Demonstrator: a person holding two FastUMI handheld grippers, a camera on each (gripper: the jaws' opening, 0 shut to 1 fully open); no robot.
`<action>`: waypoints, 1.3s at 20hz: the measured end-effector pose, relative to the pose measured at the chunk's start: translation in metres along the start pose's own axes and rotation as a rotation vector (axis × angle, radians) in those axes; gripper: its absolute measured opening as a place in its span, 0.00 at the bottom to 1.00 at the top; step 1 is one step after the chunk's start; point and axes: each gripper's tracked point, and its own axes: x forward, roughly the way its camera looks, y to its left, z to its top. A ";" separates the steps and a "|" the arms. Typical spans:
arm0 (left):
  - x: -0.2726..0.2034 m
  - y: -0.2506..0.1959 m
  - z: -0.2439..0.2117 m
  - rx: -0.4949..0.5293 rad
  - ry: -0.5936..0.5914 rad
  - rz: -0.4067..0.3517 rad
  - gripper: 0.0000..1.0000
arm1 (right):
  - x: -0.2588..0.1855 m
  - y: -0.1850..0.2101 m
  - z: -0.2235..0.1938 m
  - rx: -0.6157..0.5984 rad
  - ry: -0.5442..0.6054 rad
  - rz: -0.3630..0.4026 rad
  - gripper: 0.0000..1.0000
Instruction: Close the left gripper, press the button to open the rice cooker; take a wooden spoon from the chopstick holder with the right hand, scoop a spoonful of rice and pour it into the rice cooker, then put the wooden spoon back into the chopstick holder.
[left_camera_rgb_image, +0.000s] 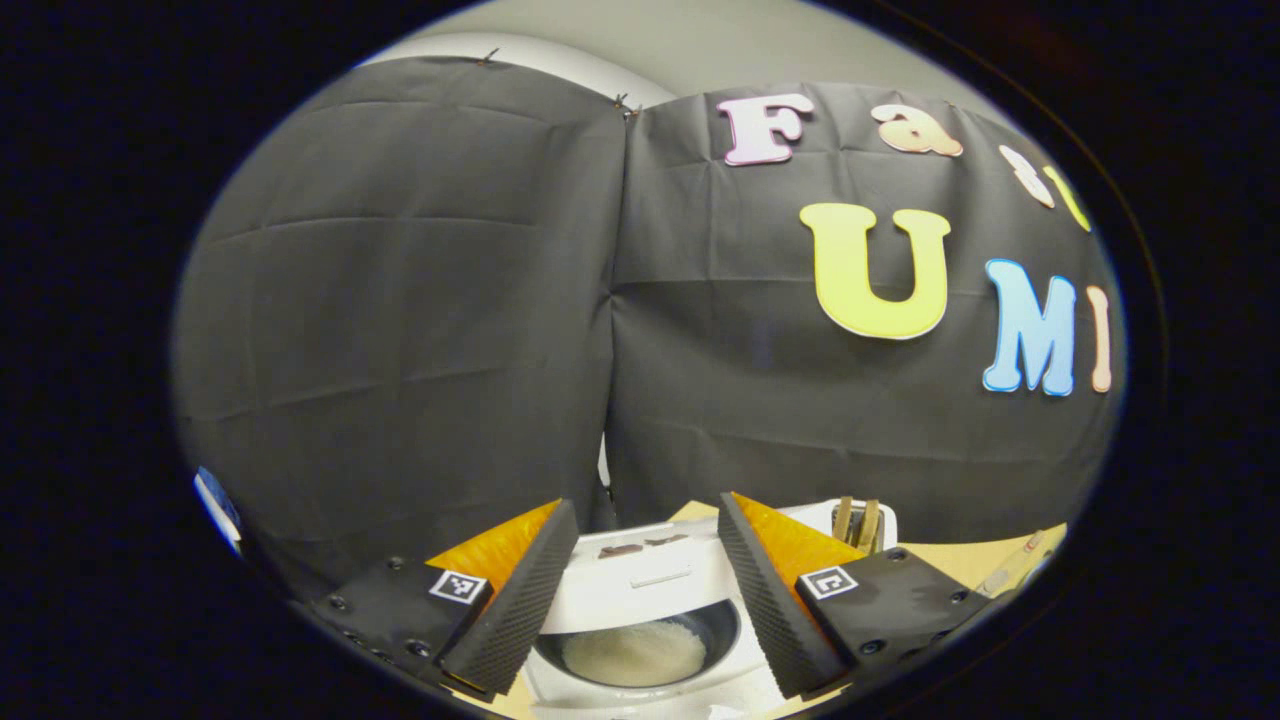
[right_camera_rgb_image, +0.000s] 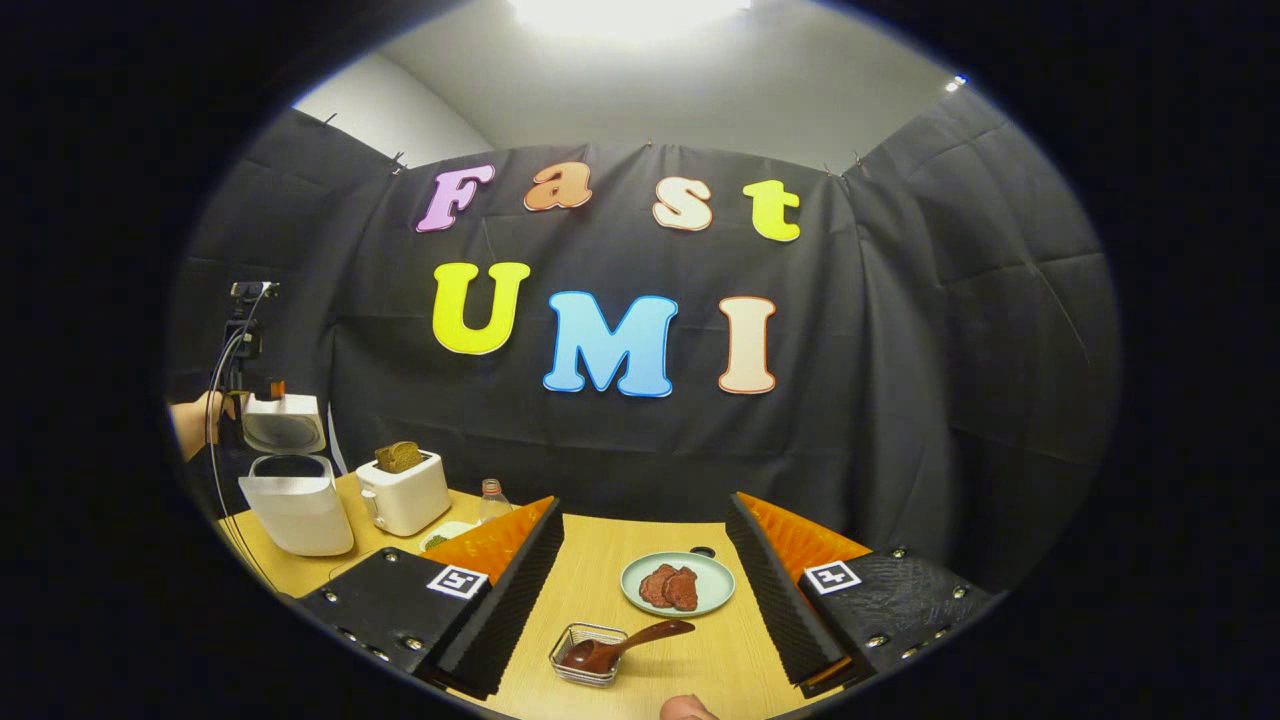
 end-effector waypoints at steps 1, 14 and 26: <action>0.001 0.001 -0.001 0.002 0.010 -0.002 0.98 | -0.001 -0.004 -0.001 -0.007 -0.004 0.000 0.99; -0.001 -0.017 -0.073 0.006 0.117 0.014 0.96 | -0.021 -0.057 -0.011 -0.037 -0.006 -0.026 0.97; 0.001 -0.020 -0.125 0.019 0.220 0.046 0.98 | -0.027 -0.069 -0.016 -0.040 0.008 -0.045 0.97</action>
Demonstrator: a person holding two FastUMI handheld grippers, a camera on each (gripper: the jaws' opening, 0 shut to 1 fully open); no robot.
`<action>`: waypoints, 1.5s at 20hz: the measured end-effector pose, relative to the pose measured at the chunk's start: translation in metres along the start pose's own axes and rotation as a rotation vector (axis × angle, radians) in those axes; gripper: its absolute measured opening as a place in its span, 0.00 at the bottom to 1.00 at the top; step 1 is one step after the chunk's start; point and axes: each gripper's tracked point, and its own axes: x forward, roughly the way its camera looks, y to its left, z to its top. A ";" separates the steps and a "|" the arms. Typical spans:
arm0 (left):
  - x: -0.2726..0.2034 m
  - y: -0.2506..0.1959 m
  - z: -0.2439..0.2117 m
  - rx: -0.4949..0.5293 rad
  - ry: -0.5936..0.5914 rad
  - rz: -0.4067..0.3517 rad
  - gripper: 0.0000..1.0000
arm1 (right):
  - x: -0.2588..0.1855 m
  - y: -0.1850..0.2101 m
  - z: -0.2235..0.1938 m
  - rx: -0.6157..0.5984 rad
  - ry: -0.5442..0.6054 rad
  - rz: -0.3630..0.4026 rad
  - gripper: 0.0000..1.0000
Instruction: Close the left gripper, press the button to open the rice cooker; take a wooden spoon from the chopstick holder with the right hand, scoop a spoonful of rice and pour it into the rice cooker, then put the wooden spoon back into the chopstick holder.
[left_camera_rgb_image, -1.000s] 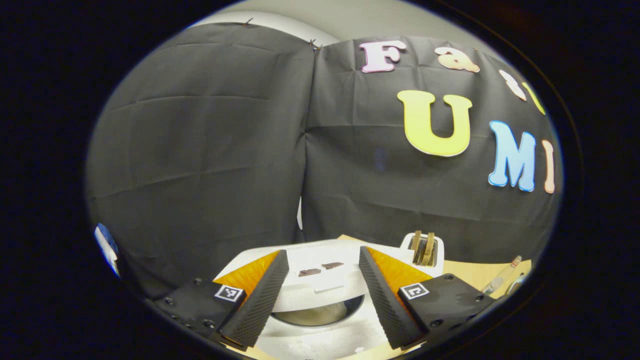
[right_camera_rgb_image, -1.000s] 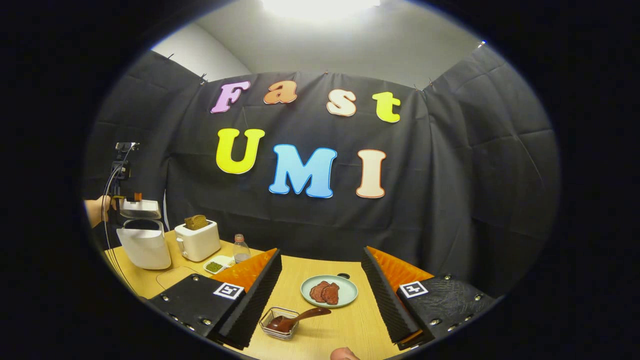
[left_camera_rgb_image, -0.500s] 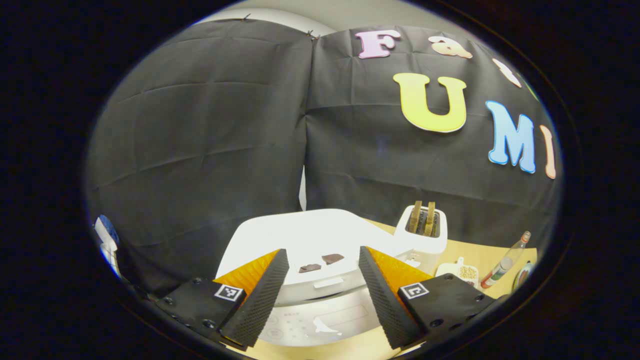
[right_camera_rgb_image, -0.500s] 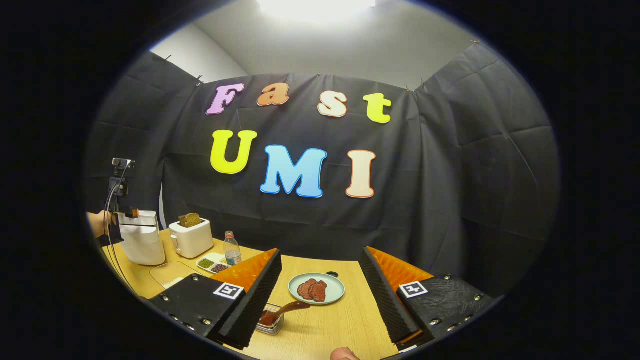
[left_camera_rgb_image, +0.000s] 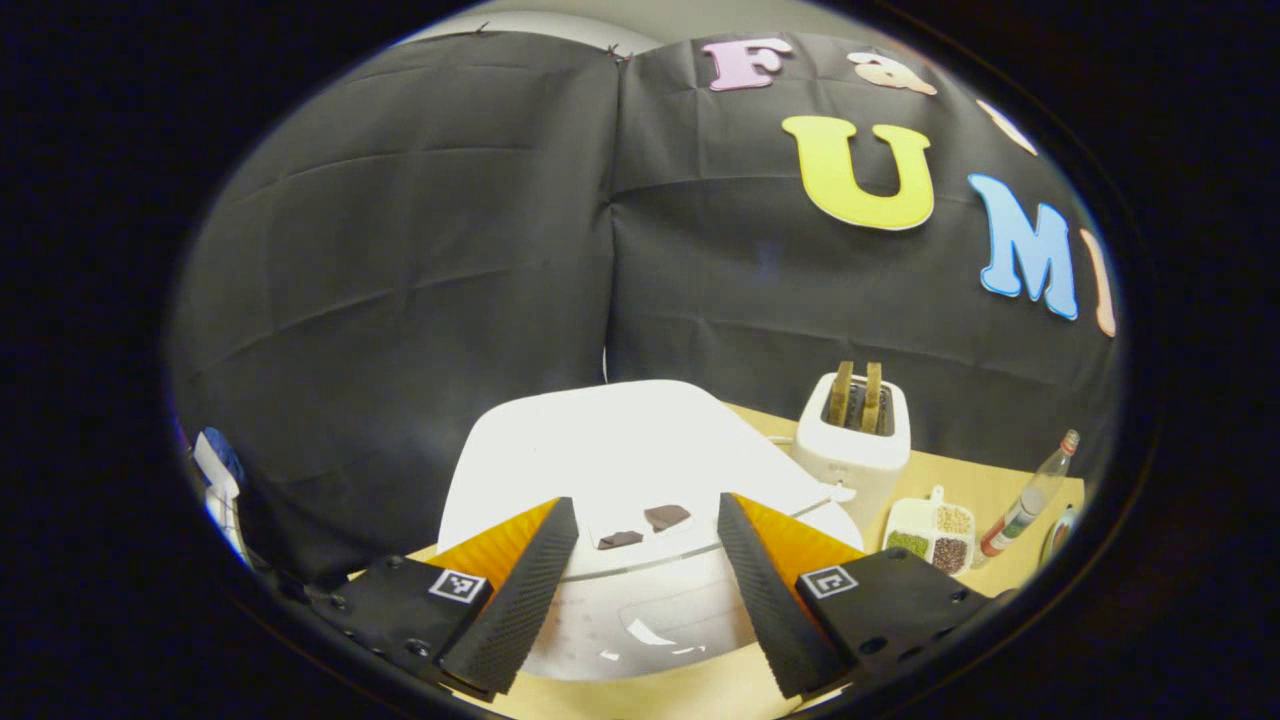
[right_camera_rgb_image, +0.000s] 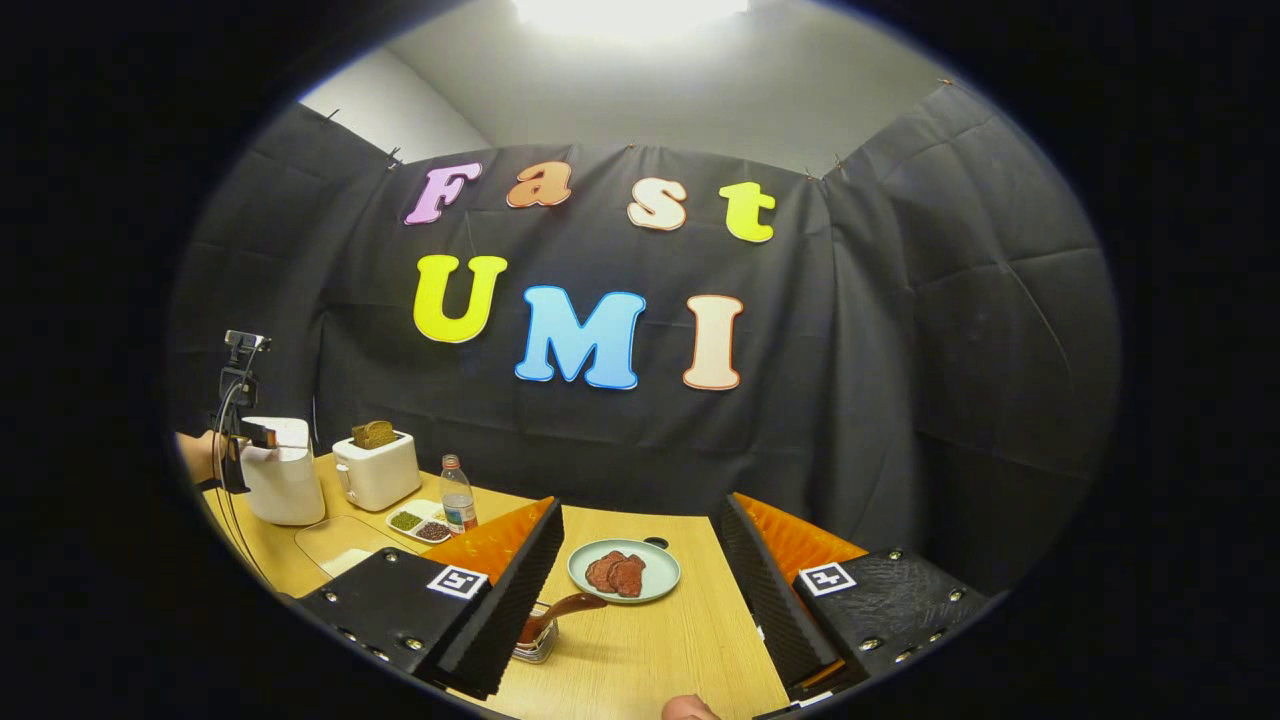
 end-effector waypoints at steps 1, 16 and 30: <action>0.000 0.002 0.000 0.002 0.002 0.003 0.99 | 0.001 0.000 0.002 0.000 -0.002 -0.001 0.97; -0.013 0.005 0.014 -0.093 -0.040 -0.026 0.97 | 0.009 0.020 0.020 0.005 -0.050 0.053 0.97; -0.286 0.012 0.120 -0.009 -0.517 -0.295 0.95 | -0.013 0.116 0.059 0.123 -0.150 0.167 0.97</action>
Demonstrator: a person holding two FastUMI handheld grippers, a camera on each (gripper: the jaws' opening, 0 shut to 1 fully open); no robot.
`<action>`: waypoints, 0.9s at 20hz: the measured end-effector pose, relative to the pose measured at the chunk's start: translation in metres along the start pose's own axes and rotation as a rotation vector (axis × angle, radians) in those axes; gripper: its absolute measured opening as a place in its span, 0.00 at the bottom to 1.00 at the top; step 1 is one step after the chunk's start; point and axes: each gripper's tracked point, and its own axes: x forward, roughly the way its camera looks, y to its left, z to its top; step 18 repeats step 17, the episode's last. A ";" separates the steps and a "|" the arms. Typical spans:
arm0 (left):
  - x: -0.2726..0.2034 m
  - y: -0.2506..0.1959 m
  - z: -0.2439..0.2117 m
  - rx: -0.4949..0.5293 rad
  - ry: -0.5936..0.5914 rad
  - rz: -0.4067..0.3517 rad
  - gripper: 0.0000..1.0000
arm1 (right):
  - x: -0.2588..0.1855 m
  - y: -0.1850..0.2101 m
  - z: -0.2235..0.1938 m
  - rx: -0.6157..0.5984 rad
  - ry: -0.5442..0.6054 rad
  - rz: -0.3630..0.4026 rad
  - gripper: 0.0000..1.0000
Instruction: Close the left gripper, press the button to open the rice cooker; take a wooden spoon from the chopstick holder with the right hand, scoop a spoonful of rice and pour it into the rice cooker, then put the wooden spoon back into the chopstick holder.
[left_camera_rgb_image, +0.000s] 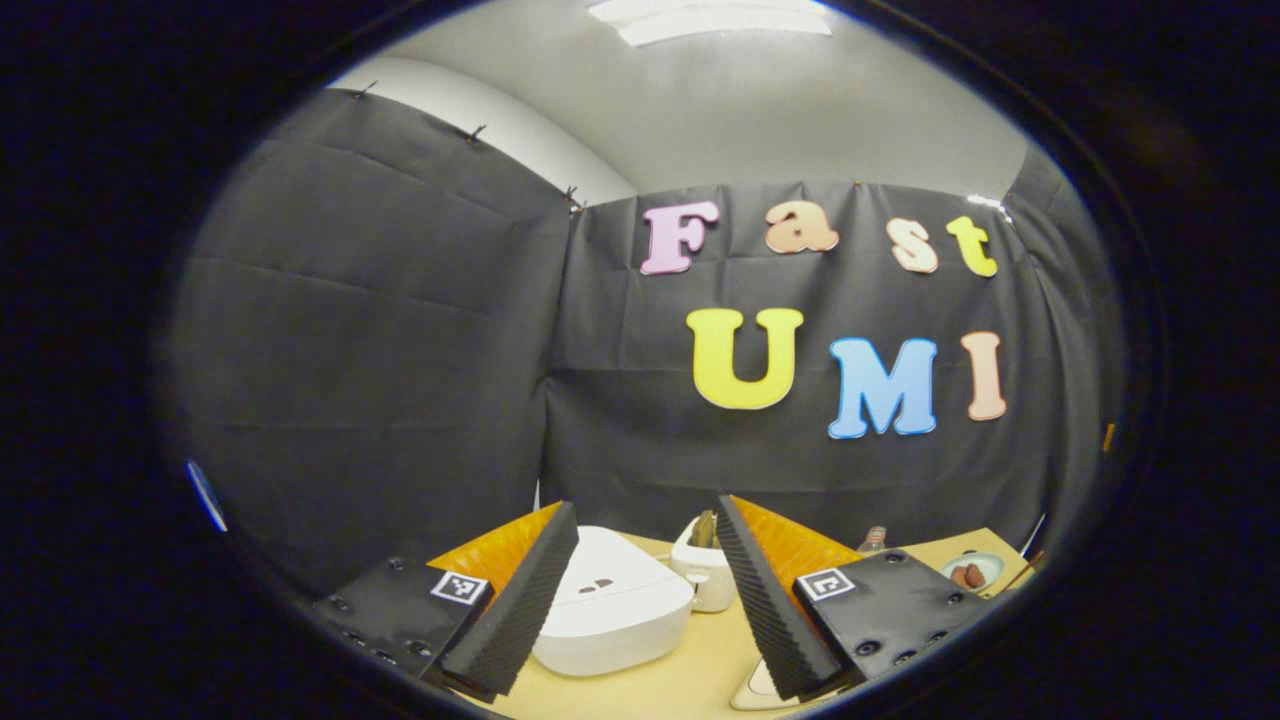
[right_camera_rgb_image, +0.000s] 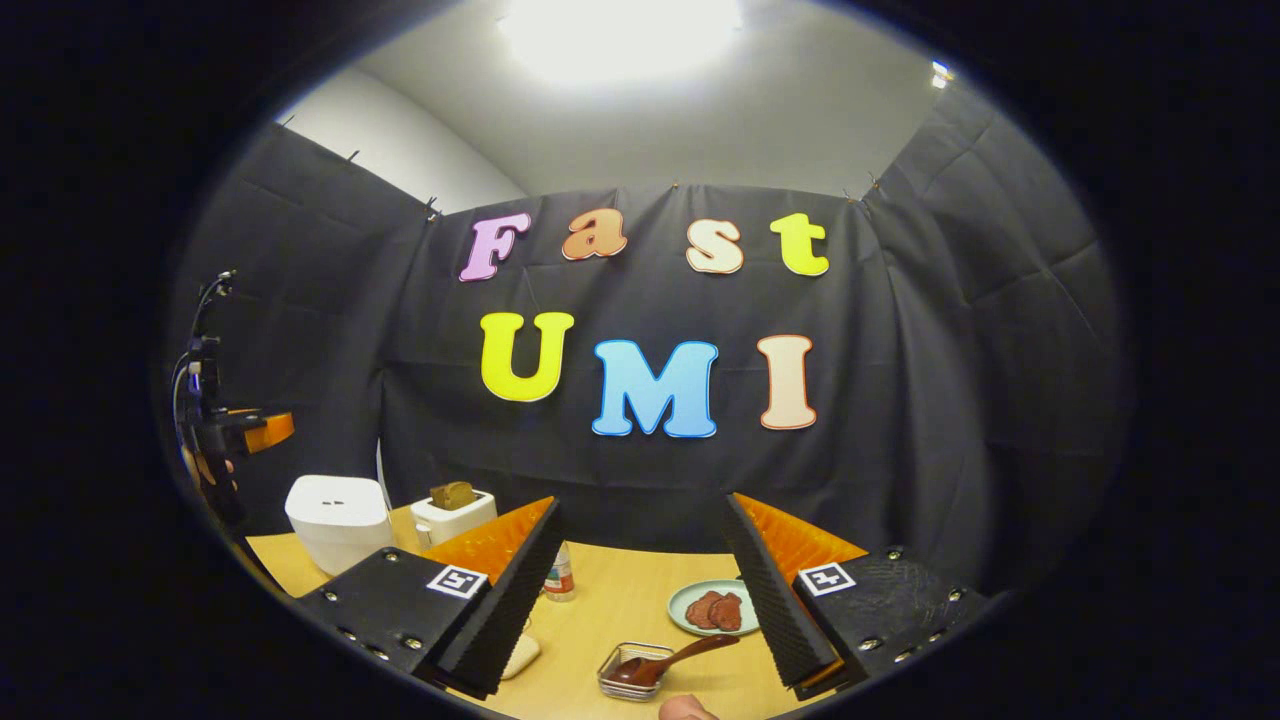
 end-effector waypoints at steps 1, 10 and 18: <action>-0.015 -0.002 0.003 0.008 -0.016 -0.016 0.96 | -0.003 0.004 0.002 0.010 -0.014 -0.011 0.97; -0.085 -0.016 0.039 -0.047 -0.044 -0.096 0.95 | -0.011 0.049 0.009 0.000 -0.023 -0.013 0.97; -0.105 -0.009 0.045 -0.050 -0.051 -0.087 0.95 | -0.011 0.057 0.015 -0.013 -0.068 -0.033 0.97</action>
